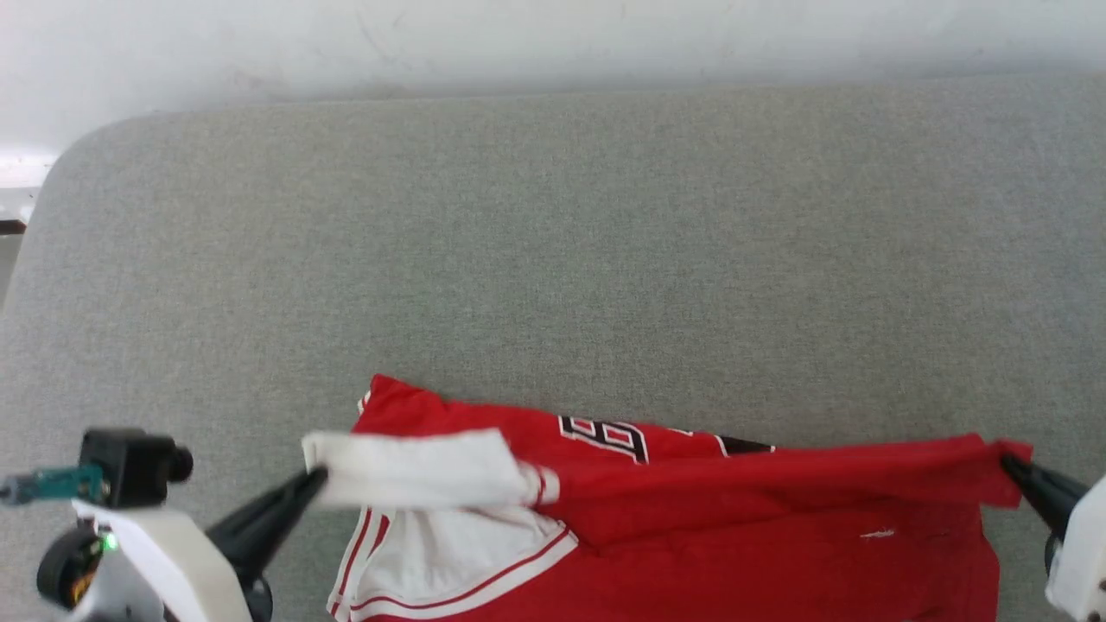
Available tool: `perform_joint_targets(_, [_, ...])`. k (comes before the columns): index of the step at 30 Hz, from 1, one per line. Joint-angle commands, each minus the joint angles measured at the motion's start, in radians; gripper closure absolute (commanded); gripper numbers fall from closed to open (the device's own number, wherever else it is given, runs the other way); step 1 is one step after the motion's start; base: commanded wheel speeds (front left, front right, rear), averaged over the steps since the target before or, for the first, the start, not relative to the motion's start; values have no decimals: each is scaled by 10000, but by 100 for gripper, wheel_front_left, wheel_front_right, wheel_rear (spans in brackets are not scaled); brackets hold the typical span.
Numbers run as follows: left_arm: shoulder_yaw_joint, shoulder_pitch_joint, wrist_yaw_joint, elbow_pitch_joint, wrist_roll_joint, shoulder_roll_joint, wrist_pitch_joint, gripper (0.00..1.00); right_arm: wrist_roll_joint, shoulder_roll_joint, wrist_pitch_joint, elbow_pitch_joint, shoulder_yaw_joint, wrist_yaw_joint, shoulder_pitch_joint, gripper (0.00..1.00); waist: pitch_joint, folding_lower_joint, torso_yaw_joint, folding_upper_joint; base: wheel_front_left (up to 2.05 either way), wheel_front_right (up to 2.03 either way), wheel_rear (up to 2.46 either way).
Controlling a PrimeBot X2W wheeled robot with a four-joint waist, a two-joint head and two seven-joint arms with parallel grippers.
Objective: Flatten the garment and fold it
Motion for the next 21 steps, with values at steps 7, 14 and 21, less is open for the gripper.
perform_joint_targets(7, [-156, 1092, 233, -138, -352, 146, 217, 100, -47, 285, 581, -94, -77, -7, 819, 100, -183, 2, 20, 0, 0, 0, 0])
perform_joint_targets(14, [-709, 647, 44, 550, 28, -419, 18, 100, -295, 349, 403, 442, 418, -7, 559, 100, -99, 2, 10, 0, 0, 0, 0])
perform_joint_targets(21, [-1396, -428, -111, 2040, 469, -1252, 30, 100, -618, 365, 11, 1410, 969, -7, 24, 100, 200, 2, -7, 0, 0, 0, 0])
